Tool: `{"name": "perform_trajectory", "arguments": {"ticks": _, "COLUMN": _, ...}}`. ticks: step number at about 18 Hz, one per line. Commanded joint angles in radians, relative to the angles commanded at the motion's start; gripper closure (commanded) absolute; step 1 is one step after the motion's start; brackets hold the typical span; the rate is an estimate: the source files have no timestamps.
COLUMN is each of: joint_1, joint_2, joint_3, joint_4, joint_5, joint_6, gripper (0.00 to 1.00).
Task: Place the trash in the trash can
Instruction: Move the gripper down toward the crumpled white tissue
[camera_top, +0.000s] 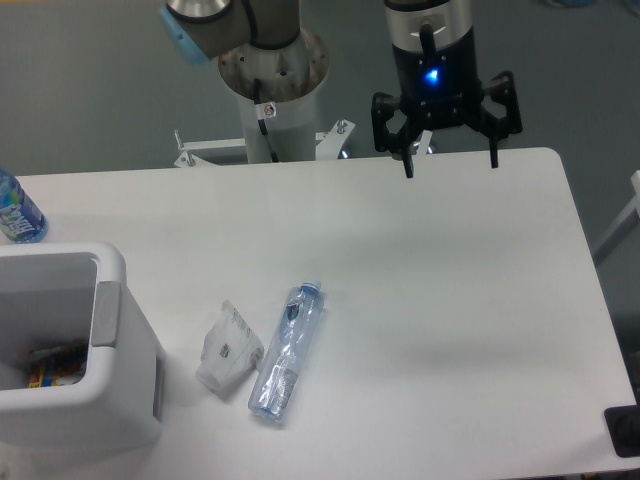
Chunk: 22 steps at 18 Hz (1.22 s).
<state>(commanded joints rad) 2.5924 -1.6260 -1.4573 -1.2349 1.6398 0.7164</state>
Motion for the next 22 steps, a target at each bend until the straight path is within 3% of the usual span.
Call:
{"name": "perform_trajectory", "arguments": {"ticks": 14, "joint_1": -0.021, "joint_2": 0.018, "joint_3": -0.115, "joint_4": 0.026, "joint_5": -0.014, "joint_6": -0.020, "gripper": 0.00}}
{"name": "perform_trajectory", "arguments": {"ticks": 18, "joint_1": -0.084, "joint_2": 0.014, "joint_3": -0.187, "joint_4": 0.107, "joint_5": -0.014, "joint_6": -0.098, "gripper": 0.00}}
{"name": "perform_trajectory", "arguments": {"ticks": 22, "joint_1": -0.153, "joint_2": -0.009, "joint_3": -0.224, "joint_4": 0.115, "joint_5": -0.020, "joint_6": -0.106, "gripper": 0.00}}
